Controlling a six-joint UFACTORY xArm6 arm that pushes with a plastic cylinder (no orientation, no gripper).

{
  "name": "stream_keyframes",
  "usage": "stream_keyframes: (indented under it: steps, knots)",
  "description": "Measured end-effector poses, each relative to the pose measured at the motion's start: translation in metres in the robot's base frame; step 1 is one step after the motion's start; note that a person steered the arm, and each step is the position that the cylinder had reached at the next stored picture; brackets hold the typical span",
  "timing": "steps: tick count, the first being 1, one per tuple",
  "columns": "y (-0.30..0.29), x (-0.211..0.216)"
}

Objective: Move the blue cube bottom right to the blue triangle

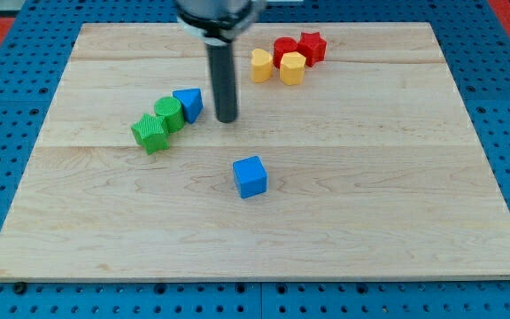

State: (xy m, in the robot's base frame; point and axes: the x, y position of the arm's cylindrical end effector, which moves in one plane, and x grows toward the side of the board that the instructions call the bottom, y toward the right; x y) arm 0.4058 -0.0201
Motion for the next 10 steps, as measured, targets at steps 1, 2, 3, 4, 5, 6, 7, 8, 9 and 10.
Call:
stream_keyframes:
  steps: [1,2,3,4,5,6,7,8,9,10]
  knots:
    - [0.069,0.027]
    - [0.113,0.059]
    - [0.107,0.119]
    - [0.035,0.117]
    - [-0.026,0.093]
    - [-0.065,0.070]
    - [-0.040,0.058]
    - [-0.001,0.058]
    - [0.040,0.058]
    - [0.071,0.057]
